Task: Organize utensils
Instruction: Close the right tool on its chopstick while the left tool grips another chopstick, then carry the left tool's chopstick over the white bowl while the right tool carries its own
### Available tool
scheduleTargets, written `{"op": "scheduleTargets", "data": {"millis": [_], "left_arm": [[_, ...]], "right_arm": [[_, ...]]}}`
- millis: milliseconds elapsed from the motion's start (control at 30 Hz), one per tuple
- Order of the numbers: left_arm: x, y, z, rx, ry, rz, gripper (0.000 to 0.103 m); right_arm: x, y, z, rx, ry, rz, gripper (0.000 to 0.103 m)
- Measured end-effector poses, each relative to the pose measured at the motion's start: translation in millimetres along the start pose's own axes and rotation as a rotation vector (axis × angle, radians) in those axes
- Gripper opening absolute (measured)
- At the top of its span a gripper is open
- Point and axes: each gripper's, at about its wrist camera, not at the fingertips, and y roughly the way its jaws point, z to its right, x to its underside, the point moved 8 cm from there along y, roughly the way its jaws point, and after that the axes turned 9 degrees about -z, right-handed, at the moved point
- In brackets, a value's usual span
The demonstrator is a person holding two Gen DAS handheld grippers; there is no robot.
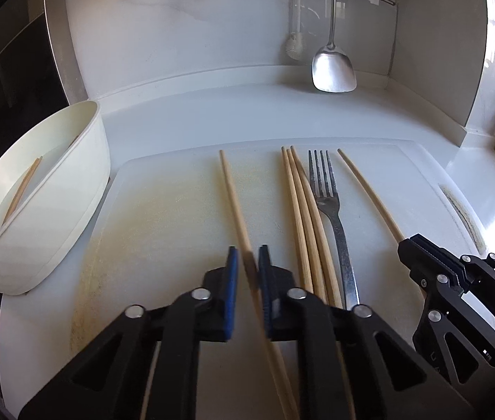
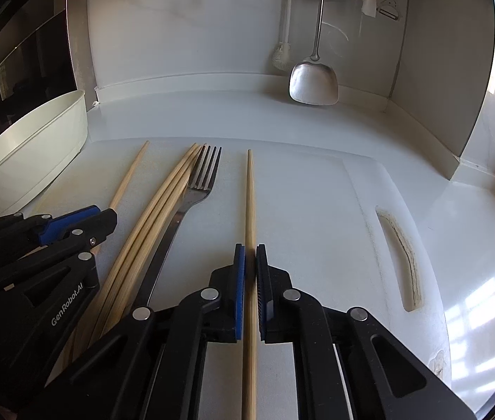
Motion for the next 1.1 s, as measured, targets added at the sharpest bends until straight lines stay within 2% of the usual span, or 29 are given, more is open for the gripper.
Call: {"op": "scheduleTargets", "data": {"millis": [300, 600, 800, 900, 1100], "left_arm": [[5, -10, -9, 0.088, -0.071, -0.025, 0.007], [6, -39, -18, 0.108, -0.109, -0.061, 0.007], [1, -83, -27, 0.096, -0.137, -0.05, 0.007], [-3, -112, -34, 0.062, -0.142, -0.029, 0.007], [0, -159, -59, 0.022, -0.214, -0.016, 0.007]], "right_arm": [[10, -8, 15, -0.074, 0.093, -0.002, 0.006], [6, -36, 16, -0.11, 0.096, -0.009, 0.006], [-7, -72, 20, -0.153, 0.094, 0.0, 0.006], [-18, -95, 18, -0.172, 0.077, 0.02, 0.006], [-42, -136, -9, -0.235, 0.005, 0.059, 0.006]]}}
